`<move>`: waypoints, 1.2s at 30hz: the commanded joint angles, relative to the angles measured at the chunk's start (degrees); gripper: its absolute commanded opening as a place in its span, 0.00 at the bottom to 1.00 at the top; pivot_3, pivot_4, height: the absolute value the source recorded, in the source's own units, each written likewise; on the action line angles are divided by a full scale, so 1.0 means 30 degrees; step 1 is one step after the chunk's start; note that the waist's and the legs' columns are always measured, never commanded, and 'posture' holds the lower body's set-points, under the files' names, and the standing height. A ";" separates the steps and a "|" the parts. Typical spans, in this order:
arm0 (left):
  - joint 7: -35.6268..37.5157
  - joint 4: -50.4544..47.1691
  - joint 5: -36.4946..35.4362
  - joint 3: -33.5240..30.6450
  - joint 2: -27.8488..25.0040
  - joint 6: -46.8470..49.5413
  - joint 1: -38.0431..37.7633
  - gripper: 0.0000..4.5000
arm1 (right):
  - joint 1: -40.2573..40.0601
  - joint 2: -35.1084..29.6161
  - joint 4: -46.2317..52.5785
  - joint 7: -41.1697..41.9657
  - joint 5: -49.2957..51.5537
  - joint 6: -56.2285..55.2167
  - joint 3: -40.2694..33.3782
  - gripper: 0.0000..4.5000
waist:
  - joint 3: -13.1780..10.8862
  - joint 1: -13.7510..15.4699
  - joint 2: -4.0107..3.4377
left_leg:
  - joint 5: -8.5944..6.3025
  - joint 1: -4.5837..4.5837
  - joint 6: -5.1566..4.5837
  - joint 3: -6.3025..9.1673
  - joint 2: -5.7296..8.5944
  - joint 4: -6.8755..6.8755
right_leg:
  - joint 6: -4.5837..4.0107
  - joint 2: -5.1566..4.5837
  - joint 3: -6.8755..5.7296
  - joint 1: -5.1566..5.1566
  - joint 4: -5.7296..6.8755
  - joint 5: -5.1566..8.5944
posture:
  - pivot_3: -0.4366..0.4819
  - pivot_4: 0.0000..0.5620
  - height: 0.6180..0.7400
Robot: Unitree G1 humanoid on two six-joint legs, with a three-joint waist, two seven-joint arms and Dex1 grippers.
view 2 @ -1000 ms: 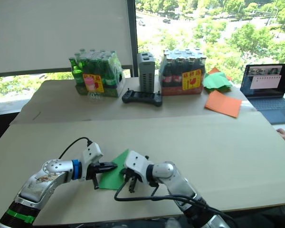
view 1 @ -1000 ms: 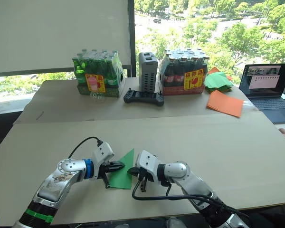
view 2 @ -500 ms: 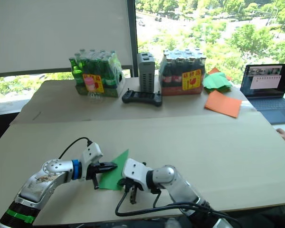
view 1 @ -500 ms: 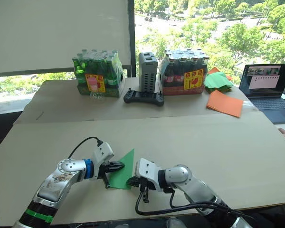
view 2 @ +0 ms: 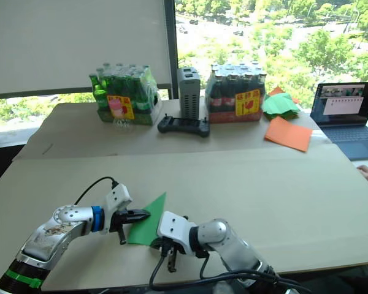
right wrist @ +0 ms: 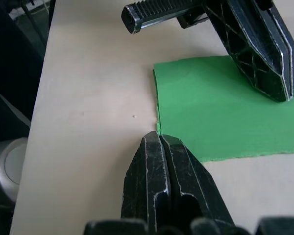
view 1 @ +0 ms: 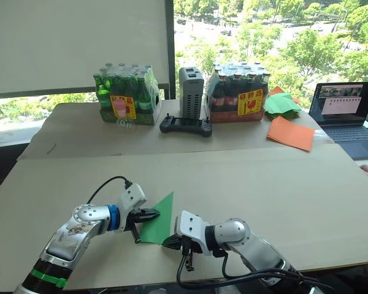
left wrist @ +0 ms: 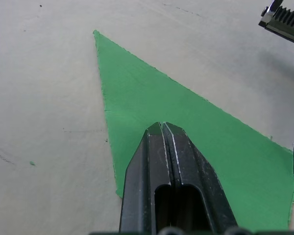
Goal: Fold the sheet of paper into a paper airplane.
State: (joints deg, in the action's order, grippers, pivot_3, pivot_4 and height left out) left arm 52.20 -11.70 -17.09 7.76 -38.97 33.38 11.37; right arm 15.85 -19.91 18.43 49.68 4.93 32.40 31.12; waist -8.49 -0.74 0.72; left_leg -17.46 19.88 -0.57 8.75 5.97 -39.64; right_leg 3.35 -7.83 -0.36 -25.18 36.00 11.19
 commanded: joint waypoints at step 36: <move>0.9864 1.1271 0.3456 0.1346 -0.2252 -1.8708 0.9912 0.50 | -0.0982 -0.3105 0.6272 -0.2887 0.3336 0.1944 -0.5107 0.00 | -0.0121 0.0736 -0.0012 | 0.0350 0.0457 0.0056 0.0897 0.0713 -0.0050 | 0.0246 -0.0586 -0.0359 -0.0018 0.0242 0.0344 | 0.48 0.27 0.76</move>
State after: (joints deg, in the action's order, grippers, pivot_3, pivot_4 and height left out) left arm 79.78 20.58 -6.72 11.69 -45.76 -18.81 39.05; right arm 12.87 -29.10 34.74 41.22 13.95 37.87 17.04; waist -8.85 1.47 0.69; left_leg -16.44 21.26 -0.45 11.36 8.12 -39.84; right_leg 4.12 -9.59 -1.40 -25.24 36.74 12.20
